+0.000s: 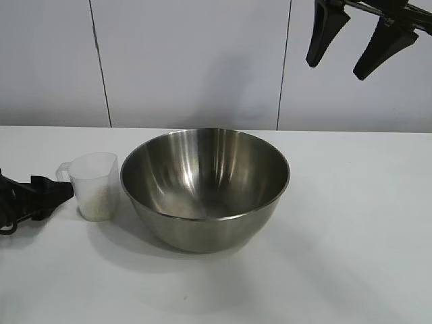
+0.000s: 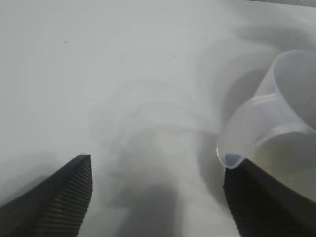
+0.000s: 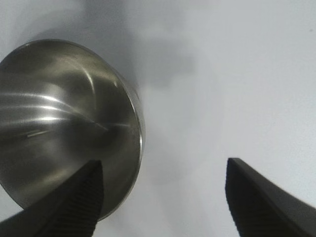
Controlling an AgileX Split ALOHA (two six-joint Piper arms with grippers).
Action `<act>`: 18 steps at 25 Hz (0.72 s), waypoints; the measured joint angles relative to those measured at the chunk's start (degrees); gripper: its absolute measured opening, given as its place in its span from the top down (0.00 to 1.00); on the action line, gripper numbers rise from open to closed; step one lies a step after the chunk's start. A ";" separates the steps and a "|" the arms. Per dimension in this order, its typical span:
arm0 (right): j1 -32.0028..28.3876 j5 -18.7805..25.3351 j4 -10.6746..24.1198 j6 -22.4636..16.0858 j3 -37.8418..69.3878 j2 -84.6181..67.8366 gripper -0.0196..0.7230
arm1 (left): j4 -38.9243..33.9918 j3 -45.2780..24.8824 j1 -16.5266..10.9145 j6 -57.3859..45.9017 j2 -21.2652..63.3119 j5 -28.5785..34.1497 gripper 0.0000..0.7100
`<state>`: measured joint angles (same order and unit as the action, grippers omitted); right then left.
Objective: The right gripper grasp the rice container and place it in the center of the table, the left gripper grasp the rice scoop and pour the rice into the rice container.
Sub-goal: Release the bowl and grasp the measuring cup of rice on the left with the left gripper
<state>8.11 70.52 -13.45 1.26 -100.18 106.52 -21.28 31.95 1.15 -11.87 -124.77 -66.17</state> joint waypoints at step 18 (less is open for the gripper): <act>0.00 -0.23 0.00 0.01 0.00 0.00 0.32 | -3.21 2.32 0.00 -5.99 0.00 0.13 0.70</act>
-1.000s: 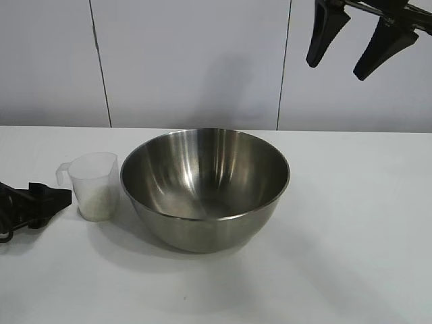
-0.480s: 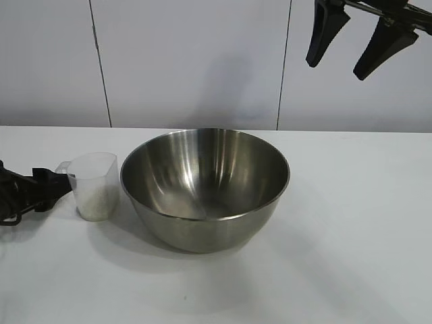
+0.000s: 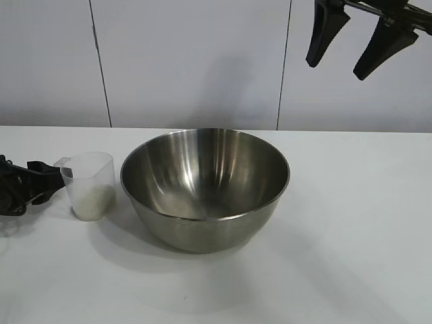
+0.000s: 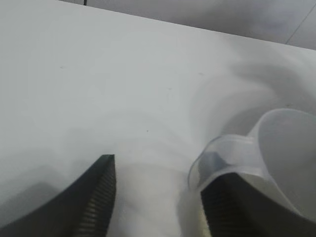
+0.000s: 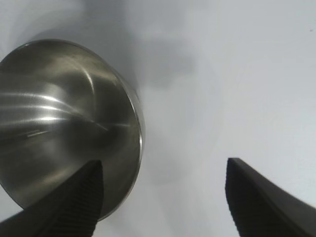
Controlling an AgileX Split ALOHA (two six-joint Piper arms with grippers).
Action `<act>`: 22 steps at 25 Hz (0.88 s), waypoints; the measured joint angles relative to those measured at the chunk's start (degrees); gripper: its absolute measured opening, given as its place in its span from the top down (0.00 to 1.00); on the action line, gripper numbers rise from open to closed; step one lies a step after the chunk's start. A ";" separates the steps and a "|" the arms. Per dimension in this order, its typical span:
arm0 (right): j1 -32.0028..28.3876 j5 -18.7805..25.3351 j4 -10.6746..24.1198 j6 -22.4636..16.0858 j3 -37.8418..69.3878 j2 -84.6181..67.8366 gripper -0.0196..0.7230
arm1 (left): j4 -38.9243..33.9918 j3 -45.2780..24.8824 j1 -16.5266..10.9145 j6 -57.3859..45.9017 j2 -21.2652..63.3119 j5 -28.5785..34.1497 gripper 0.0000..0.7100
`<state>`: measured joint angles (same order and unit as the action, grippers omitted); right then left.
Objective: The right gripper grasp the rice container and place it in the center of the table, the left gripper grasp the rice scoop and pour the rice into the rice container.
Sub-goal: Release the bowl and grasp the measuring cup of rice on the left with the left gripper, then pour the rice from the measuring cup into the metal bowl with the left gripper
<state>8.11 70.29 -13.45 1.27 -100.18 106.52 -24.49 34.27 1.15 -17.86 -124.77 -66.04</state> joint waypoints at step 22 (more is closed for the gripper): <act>0.00 -0.82 0.00 0.10 0.00 0.00 0.32 | -9.09 0.00 0.00 6.07 12.72 3.06 0.99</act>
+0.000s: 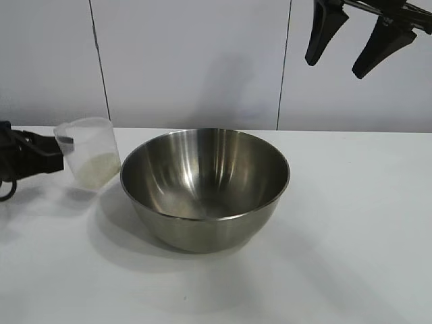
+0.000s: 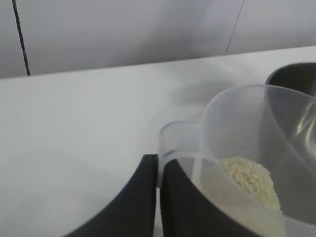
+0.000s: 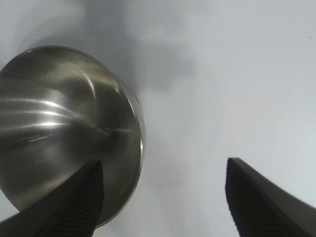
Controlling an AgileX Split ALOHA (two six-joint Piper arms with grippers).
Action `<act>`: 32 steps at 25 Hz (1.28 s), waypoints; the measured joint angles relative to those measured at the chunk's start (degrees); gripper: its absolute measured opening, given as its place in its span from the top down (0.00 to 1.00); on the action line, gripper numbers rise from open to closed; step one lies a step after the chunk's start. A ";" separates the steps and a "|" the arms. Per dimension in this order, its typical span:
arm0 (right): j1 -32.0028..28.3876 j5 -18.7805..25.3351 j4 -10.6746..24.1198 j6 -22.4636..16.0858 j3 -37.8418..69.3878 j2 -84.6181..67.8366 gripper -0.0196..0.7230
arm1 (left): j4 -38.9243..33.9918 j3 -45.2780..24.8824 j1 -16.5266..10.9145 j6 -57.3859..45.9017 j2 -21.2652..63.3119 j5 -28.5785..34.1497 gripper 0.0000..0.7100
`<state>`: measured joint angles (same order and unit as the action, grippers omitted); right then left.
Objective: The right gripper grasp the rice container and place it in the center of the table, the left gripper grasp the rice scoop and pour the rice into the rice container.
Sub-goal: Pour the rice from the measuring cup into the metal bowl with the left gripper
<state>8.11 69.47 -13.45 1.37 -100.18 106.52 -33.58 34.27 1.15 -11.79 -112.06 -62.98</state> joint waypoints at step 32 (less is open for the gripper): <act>0.00 -1.62 0.00 0.18 0.00 0.00 0.32 | 58.96 14.55 37.64 95.98 11.55 28.99 0.99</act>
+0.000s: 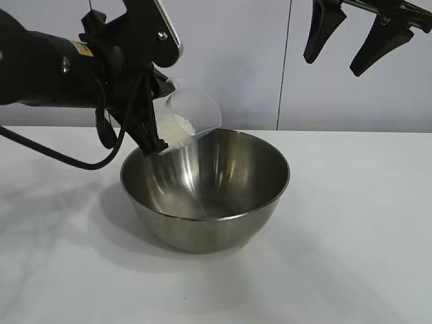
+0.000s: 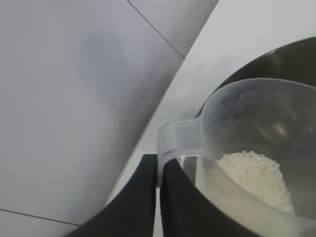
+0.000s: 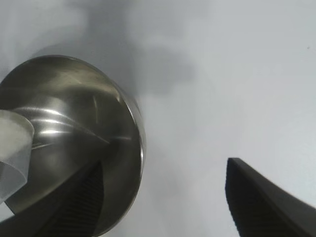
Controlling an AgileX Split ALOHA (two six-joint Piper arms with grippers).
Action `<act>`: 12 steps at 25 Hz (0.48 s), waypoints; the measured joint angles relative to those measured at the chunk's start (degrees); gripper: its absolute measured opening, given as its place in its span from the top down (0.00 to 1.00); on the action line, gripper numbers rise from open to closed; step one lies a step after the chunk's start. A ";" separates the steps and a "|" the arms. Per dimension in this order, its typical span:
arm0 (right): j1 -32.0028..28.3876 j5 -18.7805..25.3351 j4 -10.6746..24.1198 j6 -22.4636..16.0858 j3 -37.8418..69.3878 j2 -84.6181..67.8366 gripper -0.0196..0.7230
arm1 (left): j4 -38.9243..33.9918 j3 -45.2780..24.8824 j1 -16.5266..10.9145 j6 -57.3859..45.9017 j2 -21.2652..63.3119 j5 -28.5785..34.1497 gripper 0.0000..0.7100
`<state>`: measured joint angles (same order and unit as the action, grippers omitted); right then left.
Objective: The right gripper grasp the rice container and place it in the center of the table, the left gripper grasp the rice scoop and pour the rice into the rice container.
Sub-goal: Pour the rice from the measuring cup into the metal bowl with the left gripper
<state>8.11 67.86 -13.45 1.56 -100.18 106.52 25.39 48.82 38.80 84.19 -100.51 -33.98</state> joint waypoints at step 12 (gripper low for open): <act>0.00 -0.11 -0.40 0.00 0.00 0.00 0.32 | 4.64 0.07 7.54 45.31 -0.06 -8.05 0.99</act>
<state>8.11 67.75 -13.86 1.56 -100.18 106.52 30.03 48.89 46.33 129.50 -100.56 -42.04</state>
